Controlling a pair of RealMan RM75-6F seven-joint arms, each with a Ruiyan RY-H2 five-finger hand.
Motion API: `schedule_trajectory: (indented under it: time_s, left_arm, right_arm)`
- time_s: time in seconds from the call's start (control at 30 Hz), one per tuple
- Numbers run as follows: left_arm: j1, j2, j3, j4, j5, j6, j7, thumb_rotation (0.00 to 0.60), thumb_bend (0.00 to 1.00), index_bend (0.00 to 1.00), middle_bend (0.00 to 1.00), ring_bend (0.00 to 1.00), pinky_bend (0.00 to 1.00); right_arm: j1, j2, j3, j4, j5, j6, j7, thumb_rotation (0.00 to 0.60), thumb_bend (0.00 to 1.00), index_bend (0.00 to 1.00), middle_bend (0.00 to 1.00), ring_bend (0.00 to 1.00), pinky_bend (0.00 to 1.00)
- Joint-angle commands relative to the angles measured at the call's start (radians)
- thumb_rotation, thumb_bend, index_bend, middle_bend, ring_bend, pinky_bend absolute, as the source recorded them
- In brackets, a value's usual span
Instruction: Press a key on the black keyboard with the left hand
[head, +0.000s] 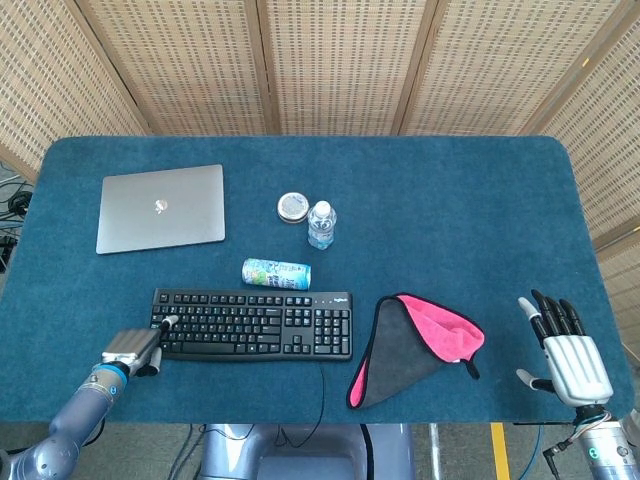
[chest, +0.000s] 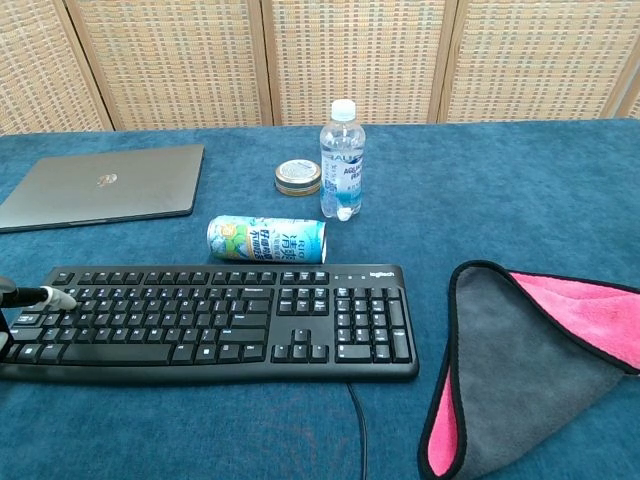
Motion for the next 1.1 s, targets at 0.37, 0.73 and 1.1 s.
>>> schedule_trajectory:
  time_s: [0.37, 0.73, 1.1]
  left_arm:
    - [0.019, 0.069, -0.023, -0.081, 0.101, 0.051, -0.071, 0.6, 0.79, 0.0, 0.67, 0.68, 0.44]
    - [0.266, 0.103, -0.035, -0.086, 0.615, 0.373, -0.295, 0.6, 0.31, 0.0, 0.01, 0.08, 0.15]
    - [0.496, -0.172, 0.001, 0.364, 0.978, 0.709, -0.313, 0.6, 0.11, 0.0, 0.0, 0.0, 0.0]
  right_arm:
    - [0.0, -0.001, -0.001, 0.002, -0.002, 0.0, 0.0, 0.6, 0.02, 0.0, 0.0, 0.0, 0.0]
    - [0.002, -0.005, -0.002, 0.004, -0.001, -0.005, -0.01, 0.6, 0.01, 0.0, 0.0, 0.0, 0.0]
    - [0.001, -0.013, 0.004, 0.003, 0.005, 0.001, -0.032, 0.6, 0.01, 0.0, 0.0, 0.0, 0.0]
